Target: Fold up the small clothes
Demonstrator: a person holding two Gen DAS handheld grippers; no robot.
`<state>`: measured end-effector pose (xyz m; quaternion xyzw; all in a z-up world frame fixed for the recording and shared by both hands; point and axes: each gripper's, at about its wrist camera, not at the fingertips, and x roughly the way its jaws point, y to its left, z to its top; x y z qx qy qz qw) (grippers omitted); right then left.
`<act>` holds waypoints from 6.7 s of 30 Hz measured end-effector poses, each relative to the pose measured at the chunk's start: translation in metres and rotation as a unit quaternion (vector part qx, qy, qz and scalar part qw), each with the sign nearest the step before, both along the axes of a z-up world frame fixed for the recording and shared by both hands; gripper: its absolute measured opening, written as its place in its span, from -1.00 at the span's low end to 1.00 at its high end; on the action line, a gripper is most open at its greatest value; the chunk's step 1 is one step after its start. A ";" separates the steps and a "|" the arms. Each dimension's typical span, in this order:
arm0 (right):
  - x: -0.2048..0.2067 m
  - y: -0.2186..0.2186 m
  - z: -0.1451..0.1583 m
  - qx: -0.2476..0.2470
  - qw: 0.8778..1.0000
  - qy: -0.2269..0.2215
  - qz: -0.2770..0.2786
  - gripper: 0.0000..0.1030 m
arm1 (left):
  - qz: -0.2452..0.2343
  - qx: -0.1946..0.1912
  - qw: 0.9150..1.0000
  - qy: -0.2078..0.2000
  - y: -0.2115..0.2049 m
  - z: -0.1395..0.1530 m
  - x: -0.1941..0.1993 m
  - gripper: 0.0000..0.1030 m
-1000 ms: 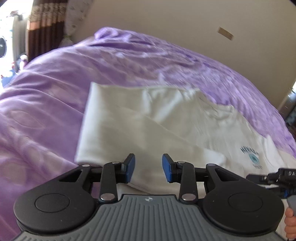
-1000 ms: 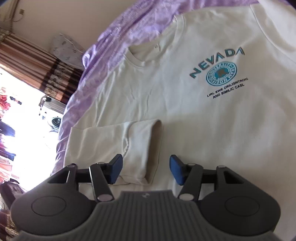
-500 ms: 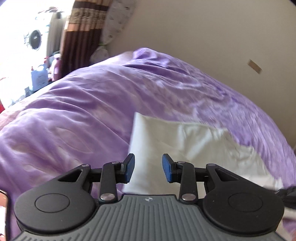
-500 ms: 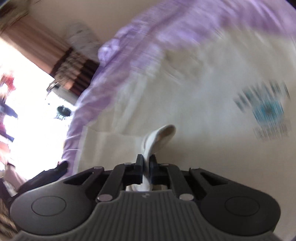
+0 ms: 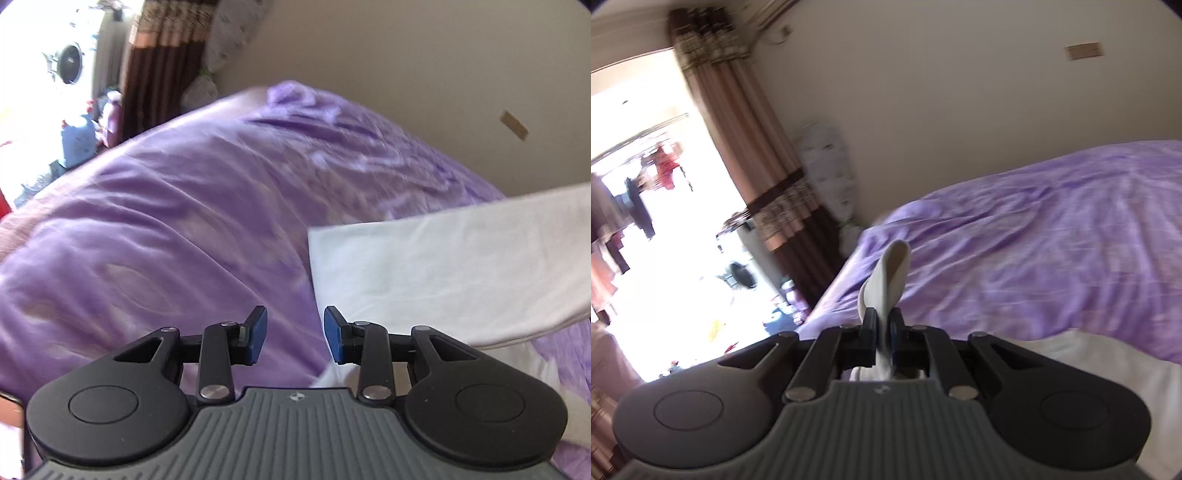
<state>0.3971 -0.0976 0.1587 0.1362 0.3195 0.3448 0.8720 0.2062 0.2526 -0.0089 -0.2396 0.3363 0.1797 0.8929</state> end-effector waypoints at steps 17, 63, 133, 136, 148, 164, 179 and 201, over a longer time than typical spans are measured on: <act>0.053 -0.147 -0.201 -0.032 0.975 0.168 -0.144 -0.97 | -0.029 -0.180 0.983 0.017 0.018 -0.075 0.075 -0.09; 0.040 -0.182 -0.275 -0.047 0.961 0.218 -0.165 -0.28 | -0.161 -0.123 0.975 0.094 0.026 -0.067 0.107 0.23; -0.052 -0.556 -0.199 -0.024 0.844 0.147 -0.515 -0.98 | -0.159 0.076 0.979 0.099 -0.112 -0.004 0.093 -0.09; -0.047 -0.531 -0.155 -0.029 0.865 0.106 -0.490 -0.98 | -0.156 0.061 0.982 0.082 -0.107 0.005 0.084 -0.09; -0.029 -0.298 0.057 -0.029 0.960 -0.074 -0.270 -0.98 | -0.130 0.024 0.991 0.028 -0.070 0.034 0.035 -0.09; 0.001 0.039 -0.049 -0.047 0.994 -0.013 -0.101 -0.98 | -0.132 -0.013 0.991 0.008 -0.002 0.050 0.016 -0.27; -0.015 0.163 -0.235 -0.074 0.983 0.156 0.056 -0.49 | -0.149 -0.062 0.987 0.017 0.023 0.011 0.034 0.07; -0.026 -0.179 -0.221 -0.216 0.963 0.117 -0.109 -0.06 | -0.163 0.027 0.982 0.087 -0.034 -0.058 0.126 -0.42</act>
